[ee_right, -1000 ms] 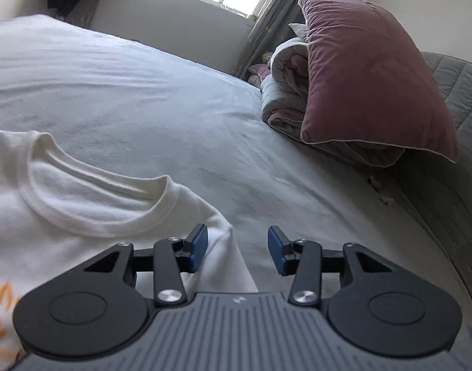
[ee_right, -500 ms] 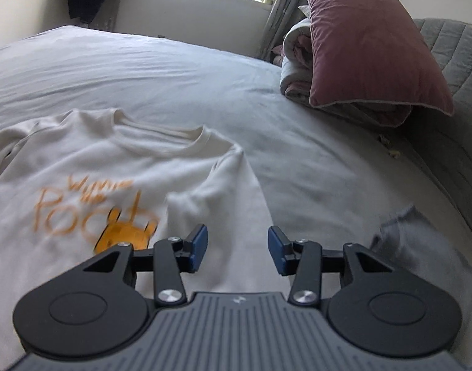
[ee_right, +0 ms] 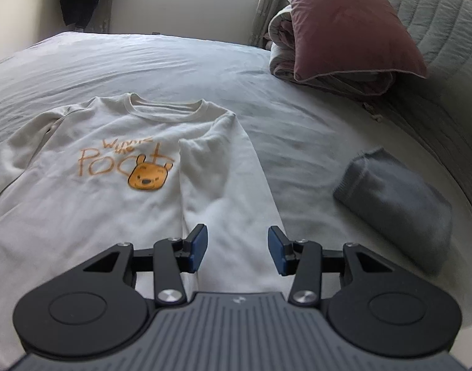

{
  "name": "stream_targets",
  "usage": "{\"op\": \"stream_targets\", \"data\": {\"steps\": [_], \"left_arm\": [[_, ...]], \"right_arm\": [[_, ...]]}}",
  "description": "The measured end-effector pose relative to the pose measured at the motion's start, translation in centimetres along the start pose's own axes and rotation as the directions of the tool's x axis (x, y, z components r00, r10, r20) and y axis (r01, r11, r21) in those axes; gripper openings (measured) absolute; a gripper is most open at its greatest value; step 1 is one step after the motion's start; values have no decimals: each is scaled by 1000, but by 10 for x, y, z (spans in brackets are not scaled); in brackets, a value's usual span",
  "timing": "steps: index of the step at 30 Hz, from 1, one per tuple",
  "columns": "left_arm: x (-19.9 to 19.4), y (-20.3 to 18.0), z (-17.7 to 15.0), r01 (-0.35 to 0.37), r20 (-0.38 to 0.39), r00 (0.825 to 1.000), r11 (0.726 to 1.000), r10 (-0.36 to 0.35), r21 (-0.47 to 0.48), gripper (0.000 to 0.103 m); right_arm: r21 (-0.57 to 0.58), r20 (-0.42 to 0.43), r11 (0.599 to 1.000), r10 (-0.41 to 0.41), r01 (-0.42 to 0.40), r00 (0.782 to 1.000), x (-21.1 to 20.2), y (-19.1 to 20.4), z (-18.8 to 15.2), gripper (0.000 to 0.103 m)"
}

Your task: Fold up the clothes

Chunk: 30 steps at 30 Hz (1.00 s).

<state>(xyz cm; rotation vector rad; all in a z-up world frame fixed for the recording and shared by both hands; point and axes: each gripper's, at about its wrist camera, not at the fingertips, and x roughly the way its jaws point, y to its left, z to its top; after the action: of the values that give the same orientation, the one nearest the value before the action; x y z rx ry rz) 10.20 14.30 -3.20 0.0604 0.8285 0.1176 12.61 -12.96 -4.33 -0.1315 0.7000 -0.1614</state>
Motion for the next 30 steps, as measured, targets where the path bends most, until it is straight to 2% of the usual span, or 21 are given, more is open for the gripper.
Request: {"op": "stream_targets", "data": {"steps": [11, 13, 18, 20, 23, 25, 26, 27, 29, 30], "left_arm": [[-33, 18, -47, 30, -31, 999, 999, -31, -40, 57], [-38, 24, -58, 43, -17, 999, 997, -44, -60, 58], [-45, 31, -82, 75, 44, 996, 996, -73, -43, 59], [-48, 29, -86, 76, 62, 995, 997, -76, -3, 59], [-51, 30, -91, 85, 85, 993, 995, -88, 44, 42], [-53, 34, -93, 104, 96, 990, 994, -108, 40, 22], [-55, 36, -92, 88, 105, 990, 995, -91, 38, 15], [-56, 38, -92, 70, 116, 991, 997, -73, 35, 11], [-60, 43, -89, 24, 160, 987, 999, -28, 24, 10], [-61, 46, -86, 0, 182, 983, 1000, -4, 23, 10]], "right_arm": [[50, -7, 999, 19, -18, 1000, -41, -17, -39, 48], [74, -11, 997, 39, -38, 999, -45, -26, -49, 50], [126, -23, 984, 130, -127, 991, -44, -42, -88, 55], [130, -20, 981, 147, -143, 989, -44, -44, -101, 60], [103, -12, 982, 163, -161, 987, -47, -44, -102, 60], [82, -9, 981, 177, -176, 984, -49, -47, -103, 54], [72, -8, 980, 184, -183, 983, -50, -48, -104, 48], [71, -6, 982, 174, -173, 985, -50, -51, -104, 30], [70, -8, 985, 156, -155, 988, -49, -58, -104, 15], [82, -8, 983, 163, -162, 987, -49, -63, -103, 12]]}}
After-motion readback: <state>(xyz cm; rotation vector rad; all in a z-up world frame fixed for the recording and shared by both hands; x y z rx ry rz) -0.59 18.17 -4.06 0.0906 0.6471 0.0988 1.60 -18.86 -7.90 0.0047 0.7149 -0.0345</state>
